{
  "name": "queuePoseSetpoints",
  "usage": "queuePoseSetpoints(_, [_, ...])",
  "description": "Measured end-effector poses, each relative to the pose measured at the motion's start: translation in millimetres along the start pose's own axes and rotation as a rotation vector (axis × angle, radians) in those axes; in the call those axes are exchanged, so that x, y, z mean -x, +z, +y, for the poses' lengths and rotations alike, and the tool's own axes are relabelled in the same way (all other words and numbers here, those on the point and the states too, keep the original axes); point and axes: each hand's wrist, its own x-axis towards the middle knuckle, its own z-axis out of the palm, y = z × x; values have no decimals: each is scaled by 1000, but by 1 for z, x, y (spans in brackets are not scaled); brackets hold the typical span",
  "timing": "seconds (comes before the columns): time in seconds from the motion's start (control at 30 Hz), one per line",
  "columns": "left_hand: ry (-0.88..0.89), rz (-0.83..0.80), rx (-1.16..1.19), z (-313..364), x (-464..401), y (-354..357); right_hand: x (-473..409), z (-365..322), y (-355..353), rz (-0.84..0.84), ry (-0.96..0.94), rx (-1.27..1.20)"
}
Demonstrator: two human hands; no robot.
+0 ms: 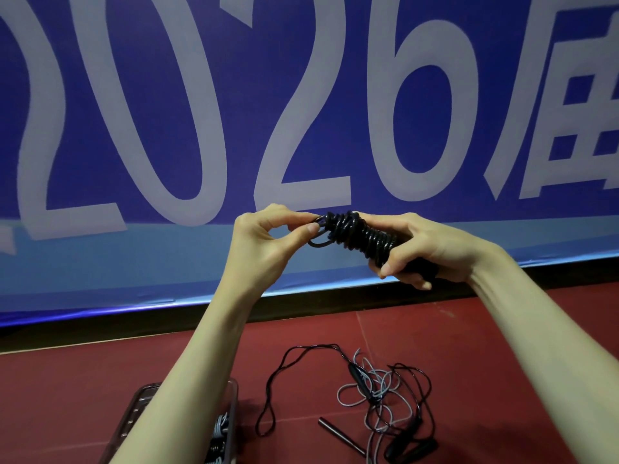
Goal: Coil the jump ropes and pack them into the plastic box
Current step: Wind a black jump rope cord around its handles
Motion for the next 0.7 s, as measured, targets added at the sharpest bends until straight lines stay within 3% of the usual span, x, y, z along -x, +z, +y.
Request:
queuePoseSetpoints(0.17, [128, 36, -130, 7, -2, 5, 2, -2, -1, 17, 3, 22])
queuePoseSetpoints(0.53, [175, -18, -172, 8, -1, 5, 1, -3, 1, 88, 21, 50])
queuePoseSetpoints(0.7, [54, 25, -143, 11, -3, 9, 1, -4, 3, 128, 3, 90])
